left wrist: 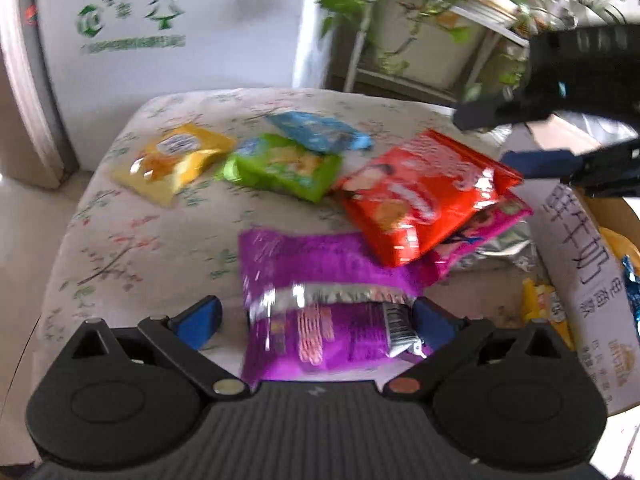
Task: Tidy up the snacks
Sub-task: 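Return to the table and grasp the red bag with the right gripper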
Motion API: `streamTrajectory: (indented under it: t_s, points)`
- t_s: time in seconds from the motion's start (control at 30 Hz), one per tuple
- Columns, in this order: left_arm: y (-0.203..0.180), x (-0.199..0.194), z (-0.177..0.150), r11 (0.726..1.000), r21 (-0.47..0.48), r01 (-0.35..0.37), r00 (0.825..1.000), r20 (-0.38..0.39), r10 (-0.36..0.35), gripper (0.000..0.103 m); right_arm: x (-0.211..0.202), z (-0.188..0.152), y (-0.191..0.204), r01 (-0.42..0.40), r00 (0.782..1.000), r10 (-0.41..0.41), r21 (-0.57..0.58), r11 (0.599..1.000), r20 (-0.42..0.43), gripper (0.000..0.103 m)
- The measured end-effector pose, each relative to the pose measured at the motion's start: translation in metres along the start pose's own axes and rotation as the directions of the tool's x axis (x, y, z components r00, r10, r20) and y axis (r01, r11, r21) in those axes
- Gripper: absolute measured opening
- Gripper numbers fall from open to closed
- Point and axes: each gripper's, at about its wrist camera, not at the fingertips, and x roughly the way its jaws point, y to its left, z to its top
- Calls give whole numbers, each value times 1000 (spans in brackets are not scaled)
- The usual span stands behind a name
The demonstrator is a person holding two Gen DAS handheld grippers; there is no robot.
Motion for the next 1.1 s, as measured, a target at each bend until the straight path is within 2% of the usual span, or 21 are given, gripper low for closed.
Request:
streamTrajectory:
  t_s: [0.13,0.23,0.4,0.47,0.63,0.8,0.9,1.1]
  points:
    - [21,-7,0,999,-26,-33,999,-8,33,101,12,-6,7,3,999,-4,-31,1000,-36,49]
    - [41,-13,2,996,-80,-39,999,-27,37,101,17,-13,14,-28,996,23,-50,998,-86,46]
    - [63,-21,5,989,-117,-87,996,-42,83,100,19,-27,37,-141,974,109,-157,977,-200,47]
    - [66,-26,6,990,-120,-73,997,-39,69,100,17,-29,42,-160,969,120,-178,971,-217,50]
    - [60,-33,10,993,-120,-25,999,-29,22,100,8,-19,45,-134,973,82,-238,962,-218,59]
    - [50,-32,18,991,-134,5,1000,-17,-8,100,0,-2,39,-104,989,72,-262,959,-129,70]
    - [47,-24,21,986,-169,5,999,-30,-10,100,8,4,36,-93,993,73,-243,966,-89,74]
    - [37,-3,30,978,-205,-30,999,-22,26,101,42,9,40,-94,994,79,-246,965,-70,78]
